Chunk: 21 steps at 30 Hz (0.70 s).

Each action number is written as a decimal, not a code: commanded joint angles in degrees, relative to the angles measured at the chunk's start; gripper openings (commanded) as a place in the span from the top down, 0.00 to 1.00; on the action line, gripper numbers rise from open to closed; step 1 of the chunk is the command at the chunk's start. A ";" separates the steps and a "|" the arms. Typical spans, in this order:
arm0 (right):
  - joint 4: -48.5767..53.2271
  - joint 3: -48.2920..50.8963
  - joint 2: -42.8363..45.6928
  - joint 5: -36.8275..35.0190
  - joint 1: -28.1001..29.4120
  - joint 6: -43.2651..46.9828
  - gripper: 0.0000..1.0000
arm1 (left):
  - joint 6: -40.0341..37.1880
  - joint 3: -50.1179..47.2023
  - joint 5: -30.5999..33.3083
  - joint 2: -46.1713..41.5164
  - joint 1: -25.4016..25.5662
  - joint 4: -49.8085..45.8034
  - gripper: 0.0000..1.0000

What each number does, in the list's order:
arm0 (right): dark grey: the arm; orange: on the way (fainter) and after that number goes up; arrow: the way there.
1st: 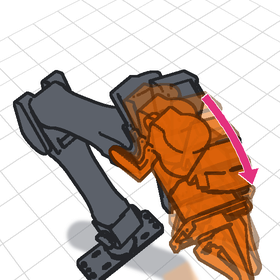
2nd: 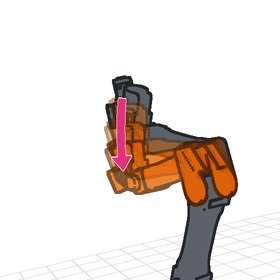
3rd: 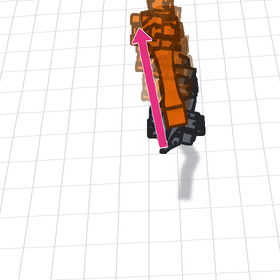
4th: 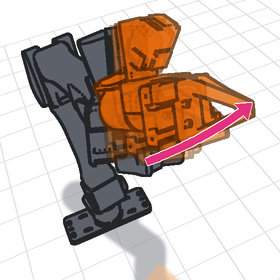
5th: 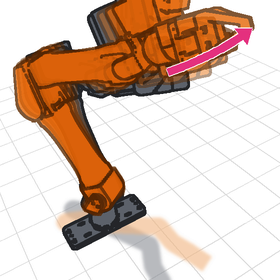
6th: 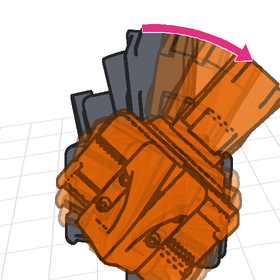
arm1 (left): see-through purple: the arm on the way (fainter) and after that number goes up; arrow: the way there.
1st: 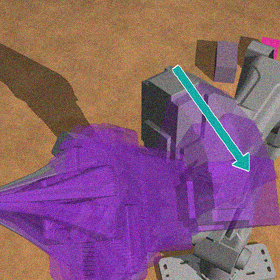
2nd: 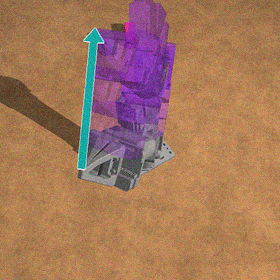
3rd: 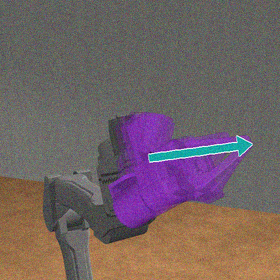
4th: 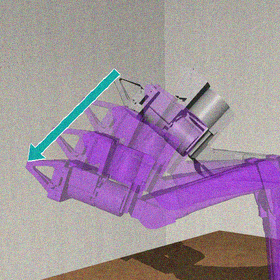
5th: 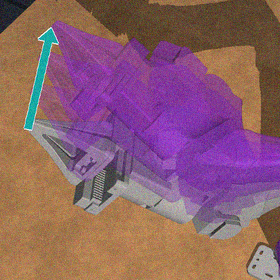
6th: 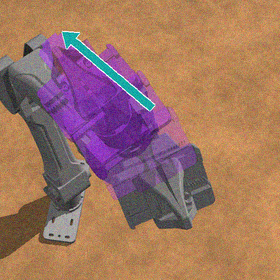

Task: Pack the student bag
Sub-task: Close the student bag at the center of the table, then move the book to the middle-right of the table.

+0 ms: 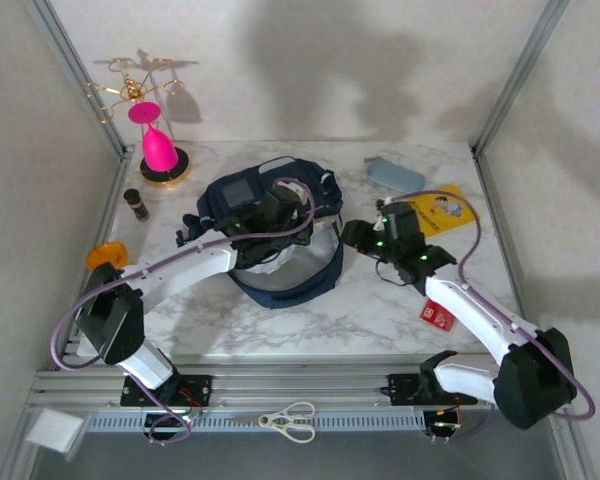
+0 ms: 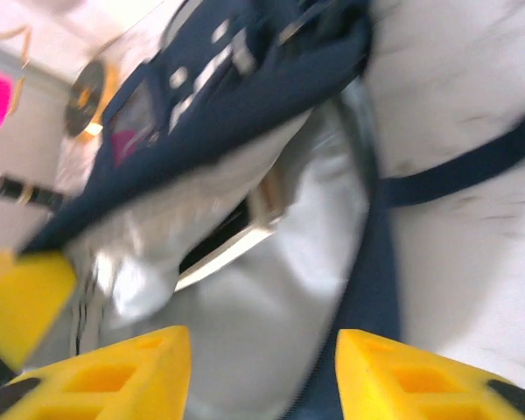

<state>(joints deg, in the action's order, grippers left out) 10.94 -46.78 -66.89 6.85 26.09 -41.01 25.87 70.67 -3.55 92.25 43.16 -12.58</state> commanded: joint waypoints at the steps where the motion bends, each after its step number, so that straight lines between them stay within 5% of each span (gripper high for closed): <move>1: 7.04 -0.94 0.86 -0.79 -6.57 2.01 0.47 | 2.14 -1.86 -0.58 2.33 2.52 5.66 1.00; 10: 0.20 -2.03 -8.66 6.20 -27.26 0.39 0.36 | 4.63 -4.53 -3.27 -1.52 5.97 7.62 0.55; 21: -2.99 -6.67 -23.94 2.31 -32.32 -3.82 0.35 | 4.65 -5.11 -5.00 -5.59 6.07 10.12 0.47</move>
<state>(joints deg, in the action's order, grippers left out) 9.67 -50.57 -88.16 10.09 -6.02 -42.74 30.06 65.67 -6.94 86.50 48.99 -4.54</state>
